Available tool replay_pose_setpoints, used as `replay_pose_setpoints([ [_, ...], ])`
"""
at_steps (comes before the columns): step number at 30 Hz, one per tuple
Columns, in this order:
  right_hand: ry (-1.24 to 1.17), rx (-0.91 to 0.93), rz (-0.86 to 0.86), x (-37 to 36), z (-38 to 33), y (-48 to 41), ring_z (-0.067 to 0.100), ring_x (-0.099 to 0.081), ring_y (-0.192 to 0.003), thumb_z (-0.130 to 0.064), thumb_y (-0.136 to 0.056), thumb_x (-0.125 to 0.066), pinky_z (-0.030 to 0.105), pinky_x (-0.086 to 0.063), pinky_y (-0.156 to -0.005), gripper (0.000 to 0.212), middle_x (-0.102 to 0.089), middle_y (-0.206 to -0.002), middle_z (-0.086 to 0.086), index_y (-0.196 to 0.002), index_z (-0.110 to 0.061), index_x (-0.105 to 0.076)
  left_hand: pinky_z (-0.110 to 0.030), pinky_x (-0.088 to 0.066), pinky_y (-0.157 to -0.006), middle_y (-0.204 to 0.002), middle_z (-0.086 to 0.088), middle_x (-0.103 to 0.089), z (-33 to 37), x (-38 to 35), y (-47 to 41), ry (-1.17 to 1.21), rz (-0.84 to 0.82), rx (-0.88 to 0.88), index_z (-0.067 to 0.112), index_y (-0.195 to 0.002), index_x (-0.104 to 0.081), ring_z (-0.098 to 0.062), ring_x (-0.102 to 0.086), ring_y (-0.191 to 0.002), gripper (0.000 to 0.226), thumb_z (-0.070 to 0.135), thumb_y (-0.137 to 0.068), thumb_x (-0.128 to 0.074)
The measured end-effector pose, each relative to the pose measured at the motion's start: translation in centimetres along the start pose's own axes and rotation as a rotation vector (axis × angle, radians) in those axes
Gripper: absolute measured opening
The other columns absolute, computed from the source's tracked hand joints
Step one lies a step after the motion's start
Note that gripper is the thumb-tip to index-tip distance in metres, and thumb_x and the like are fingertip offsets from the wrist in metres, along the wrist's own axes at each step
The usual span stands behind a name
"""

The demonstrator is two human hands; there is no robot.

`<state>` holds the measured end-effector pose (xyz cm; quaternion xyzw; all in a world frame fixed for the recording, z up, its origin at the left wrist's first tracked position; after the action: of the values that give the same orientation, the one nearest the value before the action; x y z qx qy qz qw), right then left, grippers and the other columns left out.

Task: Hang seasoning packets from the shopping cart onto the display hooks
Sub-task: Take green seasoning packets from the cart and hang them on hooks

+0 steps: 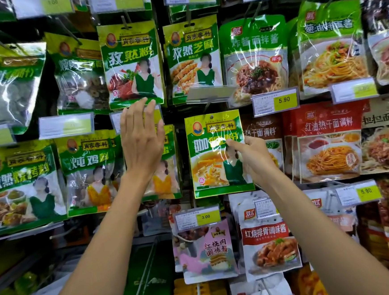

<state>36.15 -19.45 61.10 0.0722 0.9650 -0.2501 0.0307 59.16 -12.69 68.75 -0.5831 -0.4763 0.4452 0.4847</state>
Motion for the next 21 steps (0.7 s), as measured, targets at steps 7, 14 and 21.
replay_pose_setpoints([
  [7,0.067,-0.054,0.078,-0.4,1.4,-2.4,0.029,-0.056,-0.107,-0.022,-0.09,-0.065,0.04,-0.042,-0.092,0.028,-0.063,-0.109,0.014,-0.1,0.004,-0.062,-0.041,-0.027,-0.111,-0.127,-0.017,-0.054,-0.2,0.2,0.1,0.006,0.033,-0.024,0.003,-0.129,-0.05,-0.031,-0.046,-0.12,0.037,0.024,-0.099,-0.042],
  [14,0.189,-0.058,0.165,-1.6,2.7,-5.1,0.035,-0.042,-0.131,-0.024,-0.09,-0.065,0.039,-0.038,-0.102,0.06,-0.042,-0.144,0.019,-0.14,0.001,-0.041,-0.042,-0.03,-0.111,-0.129,-0.017,-0.054,-0.4,0.3,0.1,0.007,0.029,-0.059,0.003,-0.13,-0.05,-0.031,-0.049,-0.122,0.038,0.024,-0.099,-0.044],
  [21,0.481,-0.017,0.232,-1.4,2.8,-6.2,0.03,-0.054,-0.092,-0.031,-0.091,-0.063,0.032,-0.035,-0.069,0.033,-0.056,-0.098,0.019,-0.095,0.001,-0.057,-0.042,-0.031,-0.111,-0.131,-0.017,-0.054,-0.2,0.6,0.1,0.032,-0.004,-0.05,0.002,-0.13,-0.051,-0.032,-0.05,-0.123,0.039,0.022,-0.097,-0.047],
])
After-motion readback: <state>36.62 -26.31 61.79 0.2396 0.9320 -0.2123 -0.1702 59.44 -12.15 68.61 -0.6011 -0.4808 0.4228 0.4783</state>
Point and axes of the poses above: each hand's wrist, its own y-axis away from the middle knuckle, its own x-axis out of the back of the hand, z = x × y, the point moved 8 cm from there along -y, towards the middle knuckle
